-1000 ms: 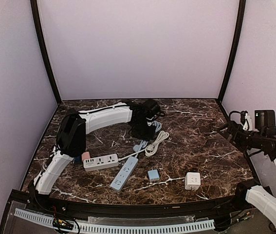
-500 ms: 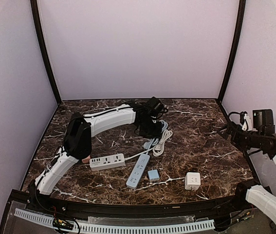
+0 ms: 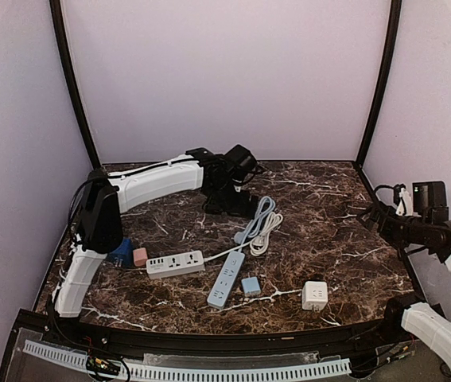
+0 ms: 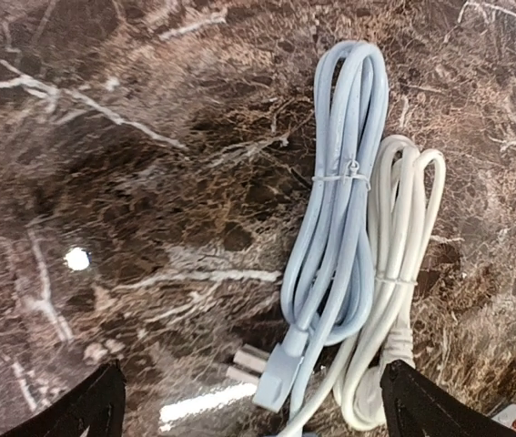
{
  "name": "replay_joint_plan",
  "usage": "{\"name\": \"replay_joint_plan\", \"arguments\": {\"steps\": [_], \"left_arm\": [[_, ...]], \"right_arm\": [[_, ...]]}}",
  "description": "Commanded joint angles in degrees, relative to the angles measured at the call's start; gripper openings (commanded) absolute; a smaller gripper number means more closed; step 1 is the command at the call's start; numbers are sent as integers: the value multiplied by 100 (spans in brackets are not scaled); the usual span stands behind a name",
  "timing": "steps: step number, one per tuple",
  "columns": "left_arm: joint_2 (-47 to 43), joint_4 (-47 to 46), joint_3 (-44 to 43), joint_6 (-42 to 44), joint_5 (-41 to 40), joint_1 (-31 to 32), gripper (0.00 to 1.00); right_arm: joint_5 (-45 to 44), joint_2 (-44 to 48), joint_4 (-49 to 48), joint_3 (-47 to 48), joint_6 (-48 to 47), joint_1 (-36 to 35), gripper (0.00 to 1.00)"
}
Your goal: Insert the plug
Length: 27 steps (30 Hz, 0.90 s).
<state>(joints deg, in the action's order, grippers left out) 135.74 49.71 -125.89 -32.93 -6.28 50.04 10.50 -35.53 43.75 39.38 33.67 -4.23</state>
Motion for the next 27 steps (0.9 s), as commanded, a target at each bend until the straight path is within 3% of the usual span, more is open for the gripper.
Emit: {"name": "replay_joint_plan", "arguments": {"steps": [1, 10, 15, 22, 27], "left_arm": [[-1082, 616, 501, 231, -675, 8, 99], [-2652, 905, 1936, 327, -1190, 12, 99], [-3831, 860, 3159, 213, -1330, 7, 99], [-5164, 670, 4557, 190, -1052, 11, 99], [-5530, 585, 4910, 209, -610, 13, 99]], "right_arm": [[-264, -7, -91, 174, -12, 15, 99], [59, -17, -438, 181, 322, 6, 99], [105, -191, -228, 482, 743, -250, 99], [-432, -366, 189, 931, 1808, -1285, 99], [-769, -1484, 593, 1534, 2056, -2294, 99]]}}
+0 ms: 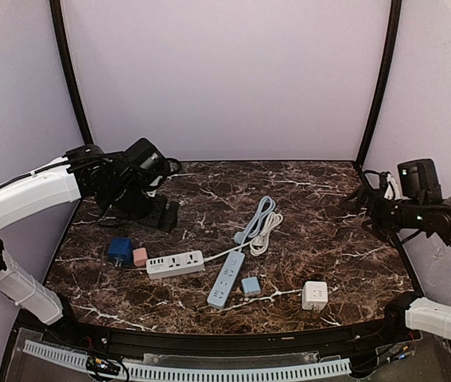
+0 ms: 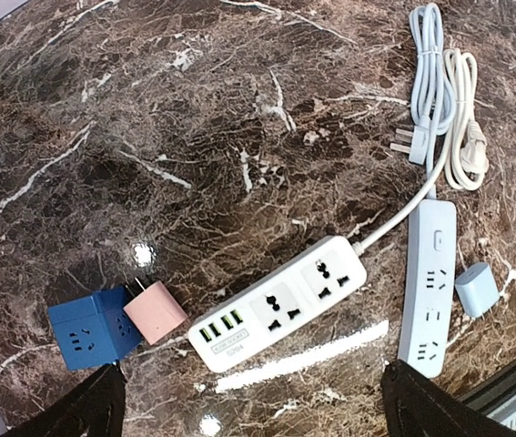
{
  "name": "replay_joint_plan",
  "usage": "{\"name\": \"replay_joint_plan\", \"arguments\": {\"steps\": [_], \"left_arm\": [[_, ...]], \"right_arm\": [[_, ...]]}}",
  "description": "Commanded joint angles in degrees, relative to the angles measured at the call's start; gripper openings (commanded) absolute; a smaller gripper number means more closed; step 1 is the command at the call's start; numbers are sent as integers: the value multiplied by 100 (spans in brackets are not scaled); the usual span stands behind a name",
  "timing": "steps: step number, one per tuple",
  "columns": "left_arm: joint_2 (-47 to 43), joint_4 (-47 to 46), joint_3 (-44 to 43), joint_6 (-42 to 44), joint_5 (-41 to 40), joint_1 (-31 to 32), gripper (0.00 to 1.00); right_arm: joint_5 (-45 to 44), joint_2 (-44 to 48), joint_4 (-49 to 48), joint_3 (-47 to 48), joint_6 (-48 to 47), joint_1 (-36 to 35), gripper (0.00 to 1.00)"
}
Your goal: Insert the plug
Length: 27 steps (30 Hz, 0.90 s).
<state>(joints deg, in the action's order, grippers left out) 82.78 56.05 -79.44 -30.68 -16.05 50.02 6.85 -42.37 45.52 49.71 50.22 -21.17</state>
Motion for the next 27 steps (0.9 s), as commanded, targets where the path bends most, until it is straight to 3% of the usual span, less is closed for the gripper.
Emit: {"name": "replay_joint_plan", "arguments": {"steps": [1, 3, 7, 16, 22, 27], "left_arm": [[-291, -35, 296, -17, 384, 10, 99], [-334, 38, 286, -49, 373, 15, 99], [-391, 135, 263, -99, 237, 16, 99], [-658, 38, 568, -398, -4, 10, 99], [-760, 50, 673, -540, 8, 12, 99], [-783, -128, 658, -433, 259, 9, 99]], "right_arm": [[-570, -1039, 602, 728, 386, -754, 99], [-899, -1347, 775, 1005, 401, -1078, 99], [-1264, -1409, 212, 917, 410, -1724, 99], [-3113, -1777, -1215, -68, 89, -4232, 99], [-3817, -2098, -1602, -372, 69, -5498, 99], [-3918, -2361, -1827, -543, 421, -6327, 99]]}}
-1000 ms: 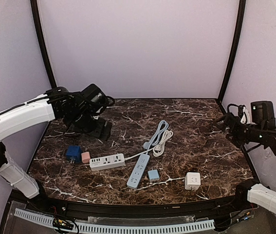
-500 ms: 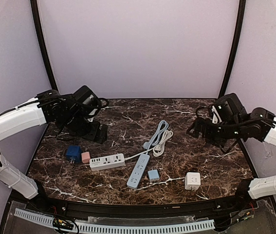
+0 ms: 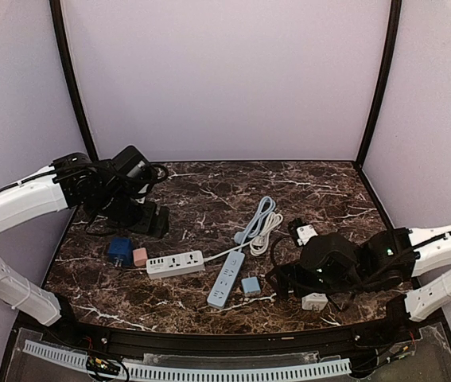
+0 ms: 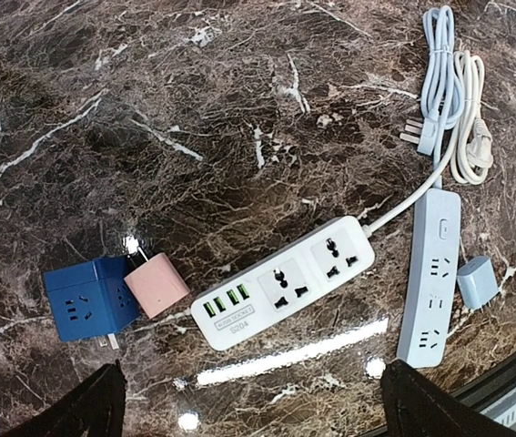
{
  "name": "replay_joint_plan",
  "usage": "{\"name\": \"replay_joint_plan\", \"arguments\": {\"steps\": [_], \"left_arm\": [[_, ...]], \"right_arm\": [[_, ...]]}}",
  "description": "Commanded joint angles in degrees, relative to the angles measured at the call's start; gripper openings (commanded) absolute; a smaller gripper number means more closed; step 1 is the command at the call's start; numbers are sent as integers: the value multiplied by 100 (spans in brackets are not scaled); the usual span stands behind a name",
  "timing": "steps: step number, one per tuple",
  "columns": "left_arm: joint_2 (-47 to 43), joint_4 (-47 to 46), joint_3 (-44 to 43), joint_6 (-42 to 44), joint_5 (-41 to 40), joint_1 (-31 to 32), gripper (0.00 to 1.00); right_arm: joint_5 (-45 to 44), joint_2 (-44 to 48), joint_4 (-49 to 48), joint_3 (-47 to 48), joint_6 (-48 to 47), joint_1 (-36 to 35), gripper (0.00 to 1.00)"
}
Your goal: Insert the plug
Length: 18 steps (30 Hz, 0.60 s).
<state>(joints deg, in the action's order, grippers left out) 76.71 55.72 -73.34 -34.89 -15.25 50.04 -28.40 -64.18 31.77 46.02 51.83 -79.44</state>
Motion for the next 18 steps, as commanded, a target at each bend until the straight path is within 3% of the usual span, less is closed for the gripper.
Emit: {"name": "replay_joint_plan", "arguments": {"steps": [1, 6, 12, 18], "left_arm": [[-126, -156, 30, 72, 241, 6, 99], [163, -24, -322, 312, 552, 2, 98], [160, -46, -288, 582, 875, -114, 98], [-44, 14, -123, 720, 1058, -355, 97]], "right_arm": [[-391, -318, -503, -186, 359, -683, 99], [-670, -1499, -434, 385, 735, -1276, 99], [-396, -3087, -227, 1378, 692, -1082, 99], [-110, -3138, -221, 1284, 1225, -768, 98]]}}
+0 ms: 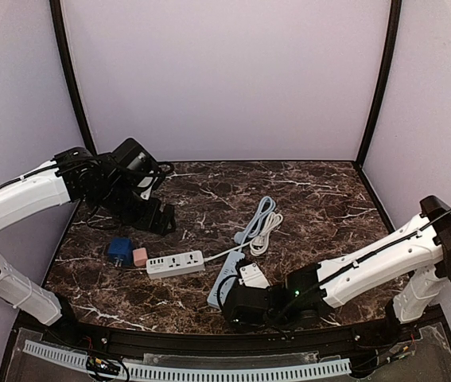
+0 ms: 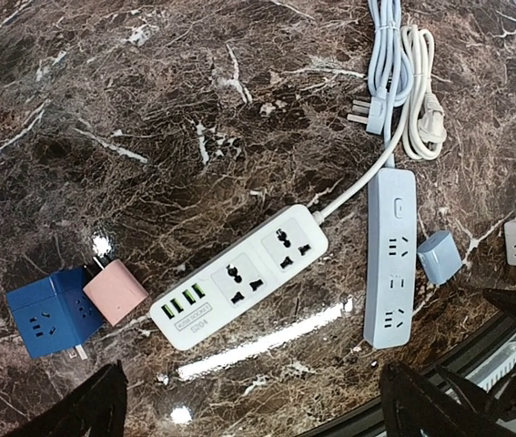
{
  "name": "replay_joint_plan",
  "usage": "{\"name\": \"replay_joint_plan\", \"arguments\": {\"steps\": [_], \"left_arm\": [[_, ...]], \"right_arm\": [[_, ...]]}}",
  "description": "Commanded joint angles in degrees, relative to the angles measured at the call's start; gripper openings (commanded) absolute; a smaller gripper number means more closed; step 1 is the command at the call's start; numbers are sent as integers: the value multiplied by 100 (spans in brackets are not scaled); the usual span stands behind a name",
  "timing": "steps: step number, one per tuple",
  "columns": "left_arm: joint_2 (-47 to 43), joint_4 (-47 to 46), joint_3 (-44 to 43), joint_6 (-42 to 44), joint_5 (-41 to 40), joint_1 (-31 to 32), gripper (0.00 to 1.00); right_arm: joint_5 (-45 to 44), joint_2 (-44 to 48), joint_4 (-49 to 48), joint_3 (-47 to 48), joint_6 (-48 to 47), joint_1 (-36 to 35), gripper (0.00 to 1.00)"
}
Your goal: Insert the plug
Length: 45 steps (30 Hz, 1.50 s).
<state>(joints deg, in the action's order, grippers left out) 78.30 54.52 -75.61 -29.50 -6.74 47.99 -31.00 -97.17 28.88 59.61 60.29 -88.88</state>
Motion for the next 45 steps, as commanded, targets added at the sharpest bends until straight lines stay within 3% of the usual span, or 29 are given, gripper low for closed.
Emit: {"name": "replay_joint_plan", "arguments": {"steps": [1, 11, 17, 29, 40, 45], "left_arm": [[-238, 118, 171, 180, 255, -167, 97], [-435, 78, 259, 5, 364, -246, 96], [-484, 124, 131, -91, 332, -246, 94], [-729, 221, 231, -311, 323, -247, 89], [-769, 269, 224, -390, 351, -246, 88], [-748, 280, 195, -384, 396, -246, 87]], "right_arm": [[132, 255, 28, -153, 401, 201, 97], [538, 912, -770, -995, -113, 604, 94], [898, 706, -955, -987, -572, 844, 91], [894, 104, -1183, -877, -925, 1329, 73], [874, -279, -1624, -890, -1196, 1402, 72], [864, -346, -1911, -1089, -1296, 1417, 65]]}}
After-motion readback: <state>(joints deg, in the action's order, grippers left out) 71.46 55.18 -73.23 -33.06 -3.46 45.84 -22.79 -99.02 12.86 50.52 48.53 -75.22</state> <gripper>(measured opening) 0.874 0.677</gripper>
